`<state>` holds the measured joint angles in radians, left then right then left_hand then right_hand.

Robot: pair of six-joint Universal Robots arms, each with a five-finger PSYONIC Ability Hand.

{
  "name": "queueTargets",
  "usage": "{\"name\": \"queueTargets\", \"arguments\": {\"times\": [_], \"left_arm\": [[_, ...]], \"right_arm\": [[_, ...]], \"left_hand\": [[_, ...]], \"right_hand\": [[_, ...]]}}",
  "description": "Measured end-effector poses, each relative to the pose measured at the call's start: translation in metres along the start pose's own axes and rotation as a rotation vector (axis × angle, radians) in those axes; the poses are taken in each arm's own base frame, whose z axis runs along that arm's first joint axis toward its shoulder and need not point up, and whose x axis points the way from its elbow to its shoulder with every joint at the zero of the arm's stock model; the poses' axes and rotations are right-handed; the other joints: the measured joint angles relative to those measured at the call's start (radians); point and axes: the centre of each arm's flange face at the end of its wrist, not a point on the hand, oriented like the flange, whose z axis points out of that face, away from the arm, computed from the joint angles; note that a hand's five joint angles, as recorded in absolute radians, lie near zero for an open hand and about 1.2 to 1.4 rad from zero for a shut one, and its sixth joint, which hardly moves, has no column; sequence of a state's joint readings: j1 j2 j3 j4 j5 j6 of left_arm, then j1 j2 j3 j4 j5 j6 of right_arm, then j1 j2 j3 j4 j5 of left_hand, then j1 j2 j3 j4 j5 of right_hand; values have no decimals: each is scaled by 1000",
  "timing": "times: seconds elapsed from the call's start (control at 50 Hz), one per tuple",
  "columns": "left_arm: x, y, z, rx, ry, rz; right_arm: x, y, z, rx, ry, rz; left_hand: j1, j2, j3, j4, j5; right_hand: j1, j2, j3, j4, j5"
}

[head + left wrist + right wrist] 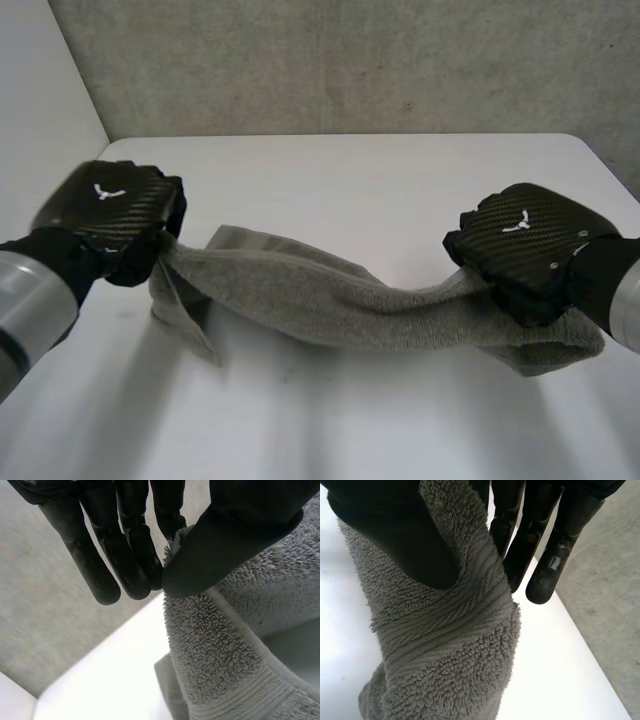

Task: Fold the towel.

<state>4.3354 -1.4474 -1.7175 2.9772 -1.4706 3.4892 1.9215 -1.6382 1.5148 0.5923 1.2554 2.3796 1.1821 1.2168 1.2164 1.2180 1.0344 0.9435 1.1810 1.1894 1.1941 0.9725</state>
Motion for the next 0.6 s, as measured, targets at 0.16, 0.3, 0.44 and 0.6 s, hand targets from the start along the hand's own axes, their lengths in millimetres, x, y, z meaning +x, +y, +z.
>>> {"name": "queueTargets", "arguments": {"times": [0.16, 0.3, 0.44, 0.6], "left_arm": [[6, 33, 63, -147, 77, -17], [-6, 16, 134, -51, 42, 24], [-38, -79, 157, 333, -106, 62], [-62, -171, 123, 791, -254, 21]], "right_arm": [[2, 17, 48, -84, -80, -10], [33, 3, 110, -9, 22, 12], [88, -51, 136, 308, 396, 63], [127, -98, 108, 688, 742, 88]], "left_hand": [[0, 0, 0, 0, 0], [0, 0, 0, 0, 0], [4, 0, 0, 0, 0], [4, 1, 0, 0, 3]], "right_hand": [[0, 0, 0, 0, 0], [0, 0, 0, 0, 0], [0, 0, 0, 0, 1], [0, 0, 0, 0, 5]]}}
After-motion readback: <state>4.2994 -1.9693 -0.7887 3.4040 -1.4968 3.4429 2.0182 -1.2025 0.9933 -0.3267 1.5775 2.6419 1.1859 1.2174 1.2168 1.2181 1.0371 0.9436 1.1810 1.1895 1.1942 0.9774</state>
